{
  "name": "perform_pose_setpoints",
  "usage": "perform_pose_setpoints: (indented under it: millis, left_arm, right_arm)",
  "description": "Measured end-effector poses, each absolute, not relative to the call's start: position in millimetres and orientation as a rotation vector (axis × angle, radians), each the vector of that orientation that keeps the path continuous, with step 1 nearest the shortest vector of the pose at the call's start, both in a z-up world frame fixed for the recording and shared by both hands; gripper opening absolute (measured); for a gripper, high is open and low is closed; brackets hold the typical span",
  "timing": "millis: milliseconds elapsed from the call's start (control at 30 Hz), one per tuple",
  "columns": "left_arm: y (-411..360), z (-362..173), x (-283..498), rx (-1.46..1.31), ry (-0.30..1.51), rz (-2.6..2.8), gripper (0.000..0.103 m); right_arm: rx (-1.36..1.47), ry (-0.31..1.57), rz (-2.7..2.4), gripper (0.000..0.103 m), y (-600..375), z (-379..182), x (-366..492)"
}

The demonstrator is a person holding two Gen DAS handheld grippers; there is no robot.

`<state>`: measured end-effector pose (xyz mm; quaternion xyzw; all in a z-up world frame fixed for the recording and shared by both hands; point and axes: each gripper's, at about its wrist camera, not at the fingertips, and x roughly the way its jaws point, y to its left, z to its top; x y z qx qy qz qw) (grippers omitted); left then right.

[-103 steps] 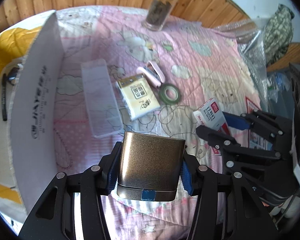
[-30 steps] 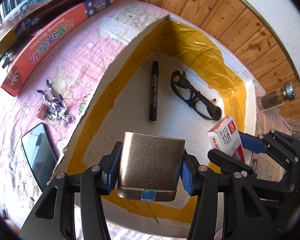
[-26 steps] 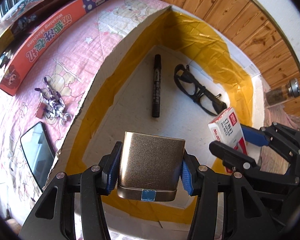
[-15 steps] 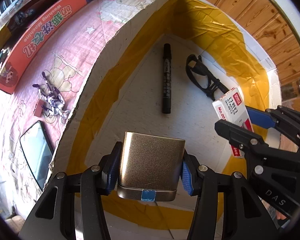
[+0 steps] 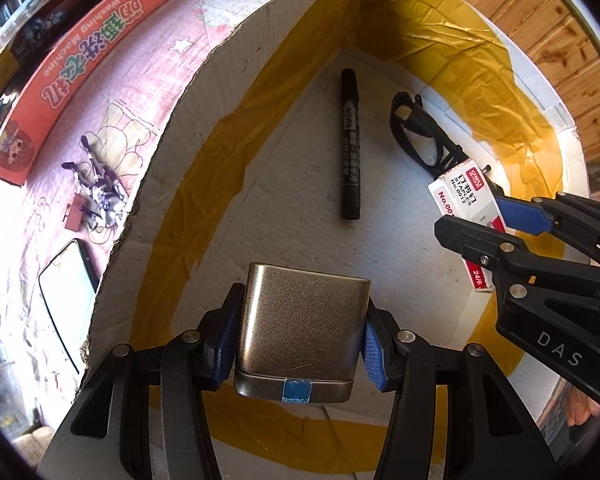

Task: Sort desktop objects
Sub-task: 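Open both tools to release the gold box and staple box inside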

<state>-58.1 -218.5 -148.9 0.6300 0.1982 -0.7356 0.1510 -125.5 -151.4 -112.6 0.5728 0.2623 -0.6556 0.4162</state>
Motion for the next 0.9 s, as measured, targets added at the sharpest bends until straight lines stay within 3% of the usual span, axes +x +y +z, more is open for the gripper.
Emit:
perform_pose_setpoints:
  millis: [200,433,900]
  left_arm:
    - [-220,-145,-52,1.806,0.581,-2.105,0.055]
    - [-222,-128,-40,1.777,0.618,-2.130,0.055]
    - [-189,-55,-7,1.567,0.598,-2.356,0.055]
  right_arm:
    - [1.471,0.633,-1.662,0.040,-151,-117,-130]
    - [1.469,0.562,-1.692,0.052,-134,-102,-131]
    - [1.156,0.357,-1.820,0.056,-44,2,-72]
